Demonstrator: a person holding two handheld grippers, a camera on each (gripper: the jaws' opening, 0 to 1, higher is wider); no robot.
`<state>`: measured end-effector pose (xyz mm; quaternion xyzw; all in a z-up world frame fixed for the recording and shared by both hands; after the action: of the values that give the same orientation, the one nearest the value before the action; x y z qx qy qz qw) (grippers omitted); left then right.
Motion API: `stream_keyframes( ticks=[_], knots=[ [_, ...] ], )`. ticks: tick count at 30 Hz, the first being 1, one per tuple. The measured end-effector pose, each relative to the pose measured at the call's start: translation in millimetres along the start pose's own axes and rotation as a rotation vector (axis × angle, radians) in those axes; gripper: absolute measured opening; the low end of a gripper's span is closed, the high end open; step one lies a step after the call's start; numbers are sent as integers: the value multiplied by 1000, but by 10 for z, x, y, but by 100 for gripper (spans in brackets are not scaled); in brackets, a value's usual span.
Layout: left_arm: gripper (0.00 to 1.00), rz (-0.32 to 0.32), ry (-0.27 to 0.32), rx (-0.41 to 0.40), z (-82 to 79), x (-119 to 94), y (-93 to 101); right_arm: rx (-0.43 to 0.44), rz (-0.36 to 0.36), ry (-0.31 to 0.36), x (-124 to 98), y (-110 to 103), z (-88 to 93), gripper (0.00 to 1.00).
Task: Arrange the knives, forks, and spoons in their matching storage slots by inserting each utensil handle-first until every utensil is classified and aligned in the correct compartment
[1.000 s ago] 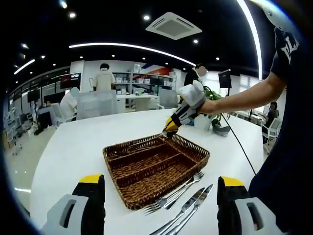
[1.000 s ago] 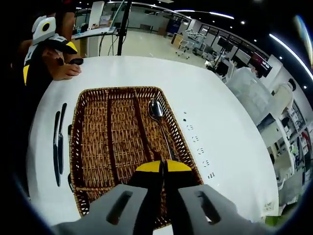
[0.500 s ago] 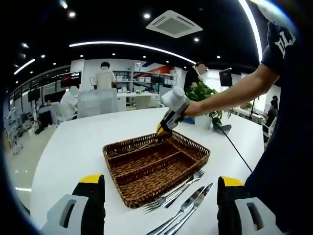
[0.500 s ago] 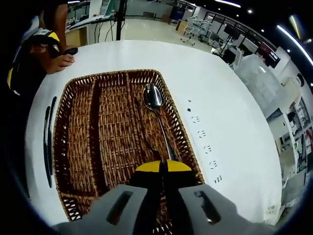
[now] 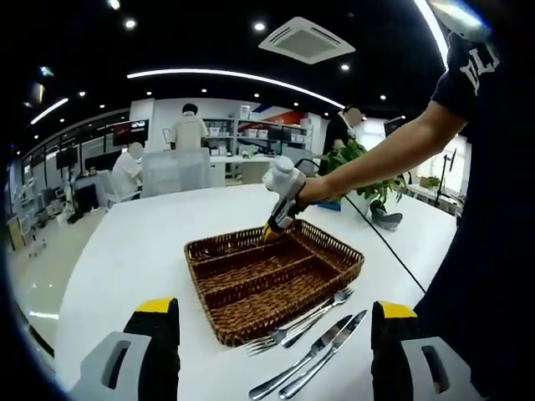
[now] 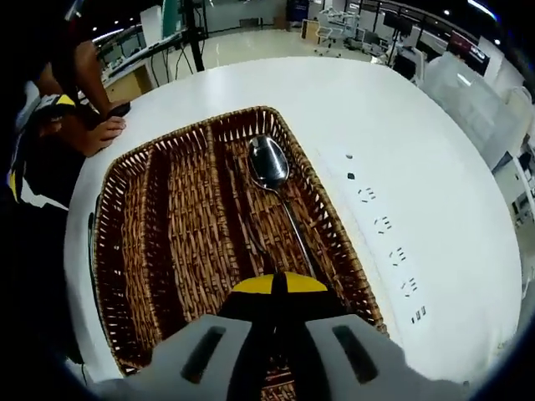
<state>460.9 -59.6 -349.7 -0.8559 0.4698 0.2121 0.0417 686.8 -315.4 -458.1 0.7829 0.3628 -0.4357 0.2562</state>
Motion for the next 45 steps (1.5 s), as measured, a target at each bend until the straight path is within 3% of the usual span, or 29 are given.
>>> stream_keyframes(
  ticks=[2,4,6,8,12,15,19,22,25,38,41,42,45],
  knots=[
    [100,-1,-9,3,8,4,7,33,-21,-19,16,16,14,0],
    [100,-1,-11,4,10,5,8,7,-19,-48,53,41,57,0],
    [100,-2,-9,6,0,4,6,108,-47,-64,53,42,58,0],
    [100,-7,-8,7,-12,3,0,120,-56,-70,70,79,65,1],
    [100,-11,-10,10,-27,12,-2,240,-74,-117,67,106,70,1],
    [100,-11,-7,13,-43,16,-2,202,-63,-133,65,85,58,2],
    [100,-5,-15,23,-44,29,4,225,-49,-145,81,94,88,4],
    [100,-8,-27,30,-35,27,3,128,2,-167,88,120,137,8],
    [100,-7,-22,27,-35,20,3,101,16,-181,104,116,192,13],
    [100,6,-28,42,-28,7,-49,59,77,-133,-83,98,204,15],
    [100,7,-21,49,-53,-7,-79,58,104,-83,-192,60,179,16],
    [100,6,-17,50,-59,-14,-87,48,141,-29,-247,63,138,17],
    [100,7,-10,52,-62,-25,-92,67,167,48,-399,-14,104,25]
  ],
)
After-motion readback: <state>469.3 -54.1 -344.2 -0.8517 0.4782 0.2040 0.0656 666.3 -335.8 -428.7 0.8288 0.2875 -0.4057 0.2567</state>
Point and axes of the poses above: the point that each gripper's makers call its tool centre point, and the gripper's own axes: x roughly forward along the fingers, y roughly to its right, z roughly out of its underside, the point moved 5 cm from there along -x, roughly backward along the fingers, and after that the axes turned 7 degrees about z, right-handed, at the moved point
